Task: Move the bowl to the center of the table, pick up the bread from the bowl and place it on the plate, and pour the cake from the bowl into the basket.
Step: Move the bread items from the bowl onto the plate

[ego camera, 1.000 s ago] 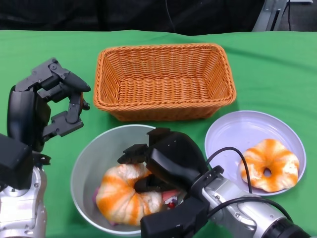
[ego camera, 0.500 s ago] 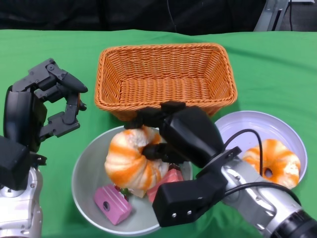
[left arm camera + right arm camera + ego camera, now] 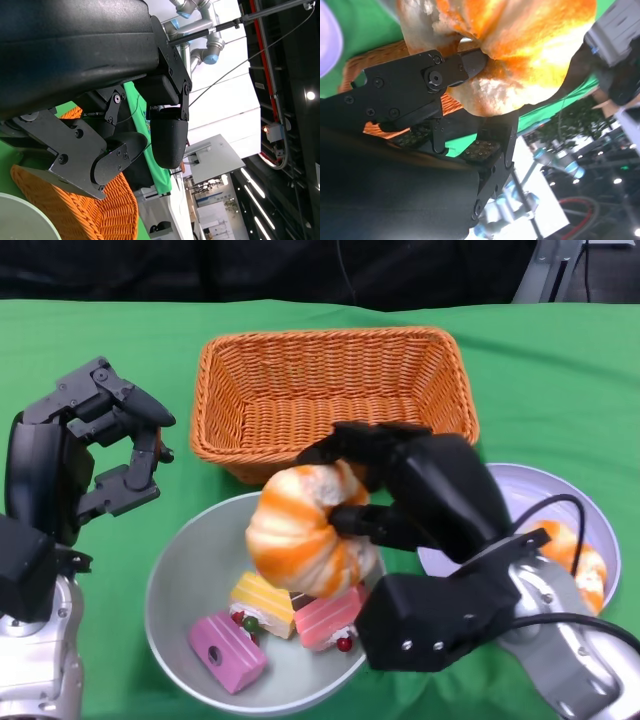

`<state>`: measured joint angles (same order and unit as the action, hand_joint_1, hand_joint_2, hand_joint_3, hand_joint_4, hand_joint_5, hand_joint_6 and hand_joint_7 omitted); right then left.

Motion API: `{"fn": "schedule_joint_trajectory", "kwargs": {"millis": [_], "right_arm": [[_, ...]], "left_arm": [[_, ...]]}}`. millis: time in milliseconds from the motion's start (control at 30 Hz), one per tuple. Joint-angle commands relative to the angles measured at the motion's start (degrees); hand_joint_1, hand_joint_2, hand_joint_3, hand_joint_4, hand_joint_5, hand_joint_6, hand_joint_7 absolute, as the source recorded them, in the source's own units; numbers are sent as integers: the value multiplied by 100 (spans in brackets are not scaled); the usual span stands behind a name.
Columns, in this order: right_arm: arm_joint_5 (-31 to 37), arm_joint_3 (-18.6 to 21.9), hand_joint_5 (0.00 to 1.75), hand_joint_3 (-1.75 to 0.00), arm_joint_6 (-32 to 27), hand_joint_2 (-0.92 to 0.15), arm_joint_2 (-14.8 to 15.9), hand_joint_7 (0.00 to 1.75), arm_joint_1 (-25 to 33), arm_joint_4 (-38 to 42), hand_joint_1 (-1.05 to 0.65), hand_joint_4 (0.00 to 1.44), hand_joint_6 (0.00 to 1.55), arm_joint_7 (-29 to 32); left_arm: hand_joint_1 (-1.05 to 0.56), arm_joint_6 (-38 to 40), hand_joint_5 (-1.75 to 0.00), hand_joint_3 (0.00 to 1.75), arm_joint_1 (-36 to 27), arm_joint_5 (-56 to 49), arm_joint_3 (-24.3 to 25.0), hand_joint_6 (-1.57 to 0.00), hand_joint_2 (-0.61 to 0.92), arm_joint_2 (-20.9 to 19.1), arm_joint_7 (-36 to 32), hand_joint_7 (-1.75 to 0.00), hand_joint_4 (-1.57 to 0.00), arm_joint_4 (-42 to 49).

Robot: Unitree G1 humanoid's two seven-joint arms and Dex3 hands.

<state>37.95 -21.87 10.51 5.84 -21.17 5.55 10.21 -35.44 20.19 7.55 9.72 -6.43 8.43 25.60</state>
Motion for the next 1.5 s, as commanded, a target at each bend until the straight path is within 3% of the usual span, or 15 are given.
{"fn": "schedule_joint_trajectory", "kwargs": {"millis": [33, 267, 467, 700, 1033, 1500], "right_arm": [[-250, 361, 140, -3, -152, -90, 135, 87, 224, -469, -22, 69, 82, -124], [-264, 910, 139, -2, -232, -89, 392, 89, 572, -842, -21, 70, 81, -6], [-316, 1358, 136, -2, -384, -90, 742, 84, 772, -683, -20, 69, 81, -76], [-249, 1609, 128, -1, -553, -90, 1044, 81, 970, -278, -18, 71, 83, 13], [-155, 1562, 117, 0, -448, -90, 1233, 67, 823, 797, -18, 74, 88, 358], [-20, 1169, 111, 0, -437, -91, 1180, 53, 97, 2449, -21, 75, 93, 1082]], "left_arm": [[-3, -24, -153, 106, 89, 63, 75, -83, 59, -125, 51, -127, -82, 83], [-3, -6, -154, 106, 94, 56, 69, -83, 59, -160, 71, -128, -82, 134], [-1, 30, -155, 106, 88, 90, 66, -83, 60, -183, 105, -128, -83, 116], [-2, 31, -154, 107, 62, 44, 87, -84, 59, -216, 117, -129, -83, 125], [-2, 30, -155, 107, 67, 63, 66, -83, 59, -241, 131, -129, -82, 157], [-3, 27, -153, 108, 9, 82, 68, -82, 58, -247, 181, -130, -82, 134]]}}
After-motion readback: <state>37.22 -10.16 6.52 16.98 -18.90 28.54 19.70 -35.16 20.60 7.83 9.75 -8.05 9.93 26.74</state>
